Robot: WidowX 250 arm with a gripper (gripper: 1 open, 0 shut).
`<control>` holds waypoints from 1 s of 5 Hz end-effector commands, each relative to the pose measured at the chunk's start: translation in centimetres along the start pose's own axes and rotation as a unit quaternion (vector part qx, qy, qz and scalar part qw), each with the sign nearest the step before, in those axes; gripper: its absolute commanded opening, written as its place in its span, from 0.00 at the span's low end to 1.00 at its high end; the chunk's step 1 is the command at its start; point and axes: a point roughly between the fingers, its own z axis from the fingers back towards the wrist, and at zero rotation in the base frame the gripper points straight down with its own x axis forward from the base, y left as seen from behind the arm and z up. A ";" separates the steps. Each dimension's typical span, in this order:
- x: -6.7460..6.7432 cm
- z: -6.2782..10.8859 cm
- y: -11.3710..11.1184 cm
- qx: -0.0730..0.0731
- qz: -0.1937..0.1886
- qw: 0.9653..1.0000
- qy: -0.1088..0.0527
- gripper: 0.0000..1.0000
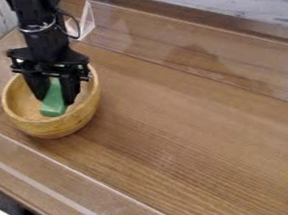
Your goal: Put the green block in the brown bowl
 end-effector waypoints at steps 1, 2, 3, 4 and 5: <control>0.3 0.4 0.5 0.004 0.007 1.000 -0.012 0.00; 0.3 0.2 0.5 0.004 0.009 1.000 -0.010 0.00; 0.3 0.0 0.5 0.004 0.011 1.000 -0.009 1.00; 0.2 -0.1 0.5 0.003 0.012 1.000 -0.006 1.00; 0.2 0.0 0.4 0.000 0.014 1.000 -0.005 1.00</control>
